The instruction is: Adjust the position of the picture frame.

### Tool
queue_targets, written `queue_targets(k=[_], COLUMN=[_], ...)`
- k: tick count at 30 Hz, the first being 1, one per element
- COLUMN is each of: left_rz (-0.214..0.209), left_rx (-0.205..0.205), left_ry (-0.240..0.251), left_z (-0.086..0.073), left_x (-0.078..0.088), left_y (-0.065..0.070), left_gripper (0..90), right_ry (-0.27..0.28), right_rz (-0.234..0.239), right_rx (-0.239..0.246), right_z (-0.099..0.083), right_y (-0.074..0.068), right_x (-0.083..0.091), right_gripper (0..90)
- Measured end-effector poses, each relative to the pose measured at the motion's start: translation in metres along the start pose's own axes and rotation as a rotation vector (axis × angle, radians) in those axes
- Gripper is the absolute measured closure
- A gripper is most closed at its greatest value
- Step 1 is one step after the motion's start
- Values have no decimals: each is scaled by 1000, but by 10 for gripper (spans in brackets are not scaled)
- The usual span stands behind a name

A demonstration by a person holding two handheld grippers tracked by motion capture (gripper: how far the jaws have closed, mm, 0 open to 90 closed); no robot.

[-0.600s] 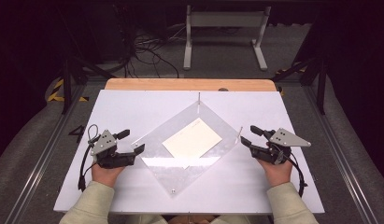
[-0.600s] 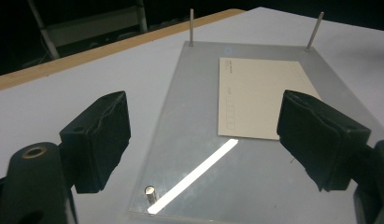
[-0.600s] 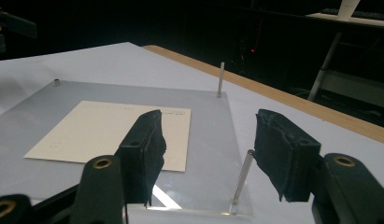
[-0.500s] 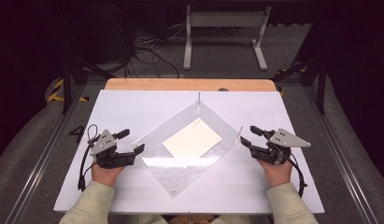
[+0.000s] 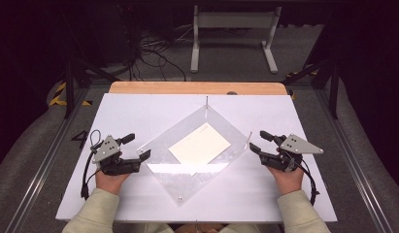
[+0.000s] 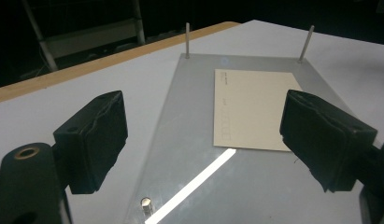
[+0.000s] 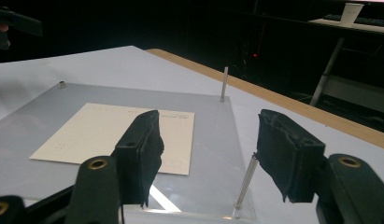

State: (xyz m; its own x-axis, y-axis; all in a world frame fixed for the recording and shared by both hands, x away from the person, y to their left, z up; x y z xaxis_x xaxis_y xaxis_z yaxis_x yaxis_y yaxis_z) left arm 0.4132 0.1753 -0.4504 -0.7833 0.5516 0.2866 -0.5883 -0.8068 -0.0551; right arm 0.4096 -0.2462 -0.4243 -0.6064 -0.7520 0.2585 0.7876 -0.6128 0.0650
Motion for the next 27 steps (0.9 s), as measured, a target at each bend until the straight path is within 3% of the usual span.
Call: queue_targets(k=[6,7,12,16,18,22,25,27], left_rz=[54,69,94,122,119,110,106,108], left_rx=[48,67,96,124,146,141,144,137], left_ry=[-54,-90,-140,-208,-225,-254,-282,-301], left_z=[-2,-2,1,-3,-4,-5,-9,-12], left_x=[-4,-5,-5,-10,-12,-14,-18,-20], left_y=[-10,-15,-28,-38,-41,-46,-50,-52], left_gripper=[199,215,280,368,473,761,882,896], right_ry=[-13,-22,-32,-47,-58,-68,-79,-83], right_rz=[5,4,-7,-12,-14,-17,-20,-23], right_rx=[-9,-13,-22,-35,-42,-46,-46,-47], right_z=[-2,-4,-6,-10,-13,-15,-17,-17], right_y=[-1,-1,-1,-1,-2,-3,-4,-5], right_x=[0,0,4,8,10,13,14,16], right_gripper=[395,397,397,395,395,394,392,392])
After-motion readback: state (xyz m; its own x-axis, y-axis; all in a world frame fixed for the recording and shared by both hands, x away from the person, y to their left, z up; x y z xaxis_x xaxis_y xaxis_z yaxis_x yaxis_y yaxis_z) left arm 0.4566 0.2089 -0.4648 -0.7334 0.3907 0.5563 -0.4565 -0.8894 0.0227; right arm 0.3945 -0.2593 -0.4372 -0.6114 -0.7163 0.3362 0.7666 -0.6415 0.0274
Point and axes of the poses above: each handheld gripper's, and its own axes: x roughly backward along the jaws, z roughly out of its top, y roughly to its right, the point moved 7 cm from there along -x, roughly forward along the jaws, and after that the axes turned 10 degrees about z, right-handed, at the moved point
